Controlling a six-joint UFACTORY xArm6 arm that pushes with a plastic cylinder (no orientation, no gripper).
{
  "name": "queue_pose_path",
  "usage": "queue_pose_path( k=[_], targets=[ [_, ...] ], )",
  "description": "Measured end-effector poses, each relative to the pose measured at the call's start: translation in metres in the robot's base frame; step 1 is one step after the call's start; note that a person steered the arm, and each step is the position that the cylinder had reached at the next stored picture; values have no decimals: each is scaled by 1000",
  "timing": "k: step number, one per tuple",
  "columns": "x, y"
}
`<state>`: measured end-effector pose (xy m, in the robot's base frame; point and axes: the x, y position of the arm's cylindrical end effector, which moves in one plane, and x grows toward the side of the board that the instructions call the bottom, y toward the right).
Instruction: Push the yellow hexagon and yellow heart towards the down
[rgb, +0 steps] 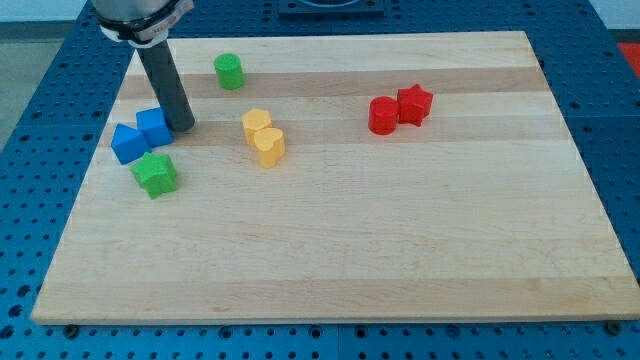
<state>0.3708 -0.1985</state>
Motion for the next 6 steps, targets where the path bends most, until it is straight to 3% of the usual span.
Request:
queue_pose_path(
  k=[1, 3, 5, 6],
  targets=[
    [-4, 10],
    [-23, 88],
    [48, 103],
    [62, 132]
  ],
)
